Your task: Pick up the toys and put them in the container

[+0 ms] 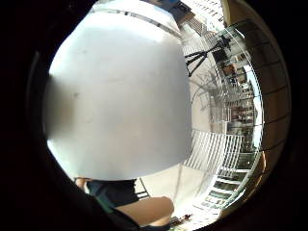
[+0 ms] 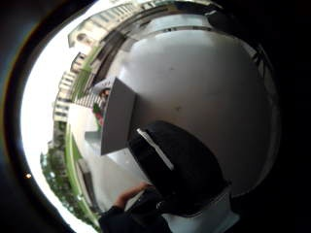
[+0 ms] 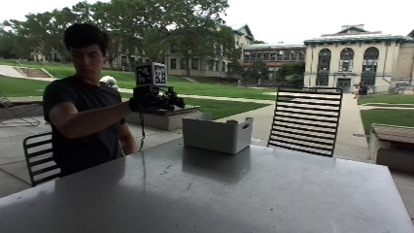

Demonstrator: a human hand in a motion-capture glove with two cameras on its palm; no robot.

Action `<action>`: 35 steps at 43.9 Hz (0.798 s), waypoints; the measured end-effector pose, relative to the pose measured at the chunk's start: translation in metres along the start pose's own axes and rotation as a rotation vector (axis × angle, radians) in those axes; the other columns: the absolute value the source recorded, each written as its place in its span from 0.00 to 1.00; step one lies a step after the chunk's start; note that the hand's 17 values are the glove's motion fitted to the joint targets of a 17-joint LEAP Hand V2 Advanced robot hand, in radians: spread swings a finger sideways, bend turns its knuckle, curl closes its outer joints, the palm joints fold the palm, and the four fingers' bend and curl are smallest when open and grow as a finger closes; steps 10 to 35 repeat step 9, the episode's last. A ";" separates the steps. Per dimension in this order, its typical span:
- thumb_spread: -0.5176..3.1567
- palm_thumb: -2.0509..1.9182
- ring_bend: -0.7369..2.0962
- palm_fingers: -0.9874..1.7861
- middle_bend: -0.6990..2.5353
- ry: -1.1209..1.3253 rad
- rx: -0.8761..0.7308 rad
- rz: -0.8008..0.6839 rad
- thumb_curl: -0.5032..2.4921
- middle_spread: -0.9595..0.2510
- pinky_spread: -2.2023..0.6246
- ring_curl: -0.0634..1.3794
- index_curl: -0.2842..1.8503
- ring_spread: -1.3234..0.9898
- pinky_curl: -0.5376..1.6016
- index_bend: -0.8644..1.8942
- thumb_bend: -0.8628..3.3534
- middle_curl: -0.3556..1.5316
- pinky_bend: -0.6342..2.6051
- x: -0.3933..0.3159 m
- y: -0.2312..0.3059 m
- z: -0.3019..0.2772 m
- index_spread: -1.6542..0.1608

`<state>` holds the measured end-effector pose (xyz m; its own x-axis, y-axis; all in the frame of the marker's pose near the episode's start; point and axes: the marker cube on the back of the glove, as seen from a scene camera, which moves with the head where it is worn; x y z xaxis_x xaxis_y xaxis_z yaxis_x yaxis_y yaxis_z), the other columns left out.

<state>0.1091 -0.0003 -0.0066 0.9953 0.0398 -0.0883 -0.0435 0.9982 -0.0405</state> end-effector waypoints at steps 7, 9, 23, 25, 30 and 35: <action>0.46 0.49 0.32 0.32 0.27 0.002 -0.015 0.003 0.19 0.77 0.76 0.14 0.35 0.51 0.37 0.41 0.19 0.37 0.40 0.018 0.009 0.006 0.76; 0.46 0.49 0.32 0.32 0.27 0.001 -0.014 0.003 0.20 0.76 0.76 0.14 0.36 0.51 0.37 0.42 0.19 0.37 0.40 0.019 0.009 0.006 0.76; 0.46 0.49 0.32 0.32 0.27 0.001 -0.014 0.003 0.20 0.76 0.76 0.14 0.36 0.51 0.37 0.42 0.19 0.37 0.40 0.019 0.009 0.006 0.76; 0.46 0.49 0.32 0.32 0.27 0.001 -0.014 0.003 0.20 0.76 0.76 0.14 0.36 0.51 0.37 0.42 0.19 0.37 0.40 0.019 0.009 0.006 0.76; 0.46 0.49 0.32 0.32 0.27 0.001 -0.014 0.003 0.20 0.76 0.76 0.14 0.36 0.51 0.37 0.42 0.19 0.37 0.40 0.019 0.009 0.006 0.76; 0.46 0.49 0.32 0.32 0.27 0.001 -0.014 0.003 0.20 0.76 0.76 0.14 0.36 0.51 0.37 0.42 0.19 0.37 0.40 0.019 0.009 0.006 0.76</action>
